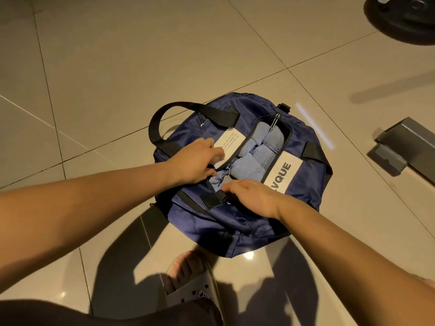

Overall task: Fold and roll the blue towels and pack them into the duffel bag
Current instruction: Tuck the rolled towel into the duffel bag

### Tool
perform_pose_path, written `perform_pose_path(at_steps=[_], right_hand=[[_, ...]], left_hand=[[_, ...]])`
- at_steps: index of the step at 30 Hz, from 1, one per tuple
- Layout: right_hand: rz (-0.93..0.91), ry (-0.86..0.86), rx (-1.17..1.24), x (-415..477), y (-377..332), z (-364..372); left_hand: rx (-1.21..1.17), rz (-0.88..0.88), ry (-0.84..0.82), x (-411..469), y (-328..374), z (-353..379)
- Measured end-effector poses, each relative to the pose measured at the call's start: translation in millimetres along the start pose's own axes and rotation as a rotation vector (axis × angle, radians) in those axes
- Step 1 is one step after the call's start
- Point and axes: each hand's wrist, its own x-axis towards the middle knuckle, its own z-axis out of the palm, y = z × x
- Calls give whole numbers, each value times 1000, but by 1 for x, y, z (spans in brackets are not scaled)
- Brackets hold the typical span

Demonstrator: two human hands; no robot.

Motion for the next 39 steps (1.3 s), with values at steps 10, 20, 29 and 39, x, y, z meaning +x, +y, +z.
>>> perform_pose_path(at_steps=[10,20,29,39], right_hand=[[-5,201,373,-2,15,-5],[39,107,-55,30,-12,4],[108,15,-403,42,-24,2],[157,24,-142,42,-13,-2]], left_hand=[[-54,-39,61,-36,24,-26],[4,-85,-190,-93,44,-2],[-46,-91,-195,-97,43,-5],[12,-94,-201,-108,46,3]])
